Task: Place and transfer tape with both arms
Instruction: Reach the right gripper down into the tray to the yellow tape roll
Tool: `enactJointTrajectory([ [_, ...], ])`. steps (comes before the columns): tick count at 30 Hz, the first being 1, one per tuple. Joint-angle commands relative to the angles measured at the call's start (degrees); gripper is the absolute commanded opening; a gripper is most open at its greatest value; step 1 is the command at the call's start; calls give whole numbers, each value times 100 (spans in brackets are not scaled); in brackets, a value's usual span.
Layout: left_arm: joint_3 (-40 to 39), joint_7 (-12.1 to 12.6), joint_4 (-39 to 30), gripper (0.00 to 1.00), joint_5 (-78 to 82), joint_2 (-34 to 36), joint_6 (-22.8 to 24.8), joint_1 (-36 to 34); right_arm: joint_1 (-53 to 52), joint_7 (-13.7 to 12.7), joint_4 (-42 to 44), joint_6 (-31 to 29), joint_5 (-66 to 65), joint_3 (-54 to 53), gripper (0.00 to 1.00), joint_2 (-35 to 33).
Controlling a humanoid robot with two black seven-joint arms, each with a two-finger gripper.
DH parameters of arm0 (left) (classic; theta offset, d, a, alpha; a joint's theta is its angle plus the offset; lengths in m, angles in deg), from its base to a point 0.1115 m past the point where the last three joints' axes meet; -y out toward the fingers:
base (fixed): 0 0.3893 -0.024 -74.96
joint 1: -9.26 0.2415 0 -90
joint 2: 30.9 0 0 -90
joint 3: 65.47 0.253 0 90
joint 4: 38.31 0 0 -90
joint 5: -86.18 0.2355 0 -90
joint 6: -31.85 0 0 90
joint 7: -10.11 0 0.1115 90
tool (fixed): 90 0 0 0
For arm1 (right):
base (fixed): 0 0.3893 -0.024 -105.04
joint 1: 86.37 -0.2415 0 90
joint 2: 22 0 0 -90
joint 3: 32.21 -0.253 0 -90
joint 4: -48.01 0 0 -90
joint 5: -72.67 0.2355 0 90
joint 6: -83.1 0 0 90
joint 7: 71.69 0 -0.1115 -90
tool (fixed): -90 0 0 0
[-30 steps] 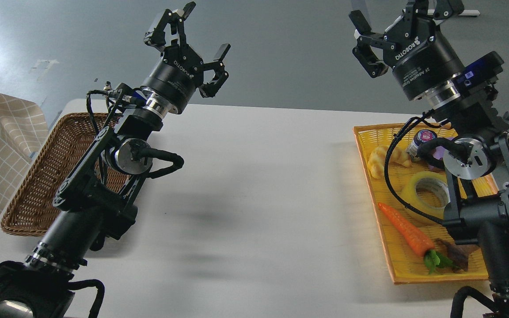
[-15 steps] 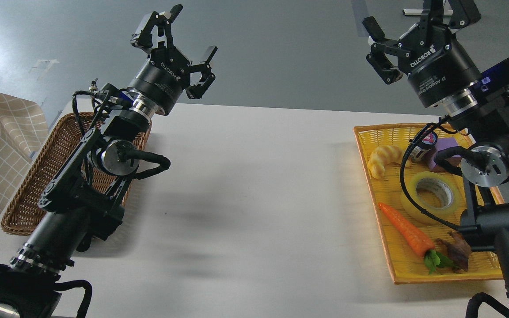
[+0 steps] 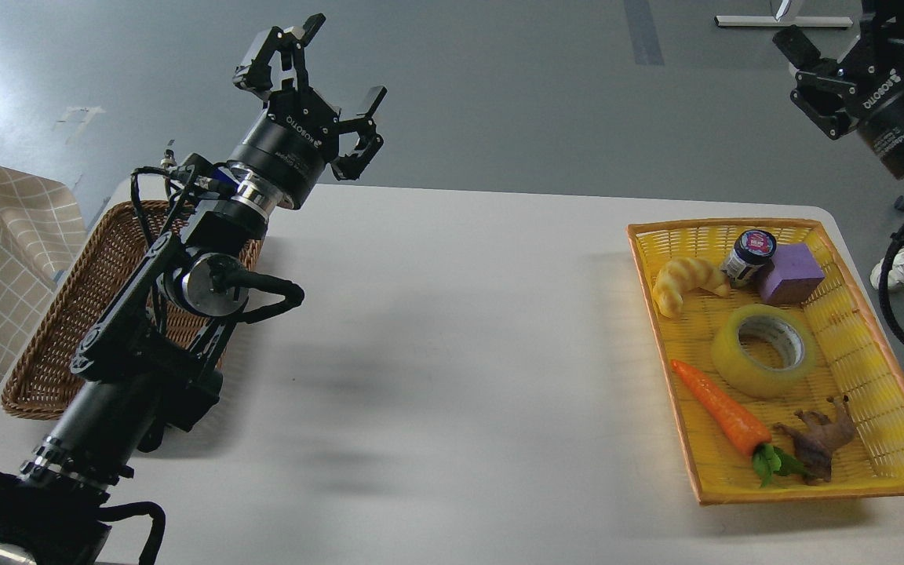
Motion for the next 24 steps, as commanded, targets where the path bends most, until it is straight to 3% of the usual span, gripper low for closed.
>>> enactJointTrajectory([
  [1, 1, 0, 1, 98, 1, -30, -9, 17, 150, 55, -117, 0, -540, 5, 100, -232],
  [4, 1, 0, 1, 98, 9, -22, -9, 17, 291, 125, -213, 0, -1059, 5, 100, -390],
  [11, -8, 0, 1, 98, 1, -13, 0, 43, 493, 942, -748, -9, -1280, -327, 100, -645],
  [17, -8, 0, 1, 98, 1, -30, -8, 52, 827, 951, -794, -391, -1271, -1391, 100, -899],
  [21, -8, 0, 1, 98, 1, -22, -8, 52, 1020, 1232, -750, -391, -1289, -1683, 100, -1076],
  [24, -8, 0, 1, 98, 1, -22, 0, 61, 1284, 1242, -732, -391, -1411, -1622, 100, -1181],
])
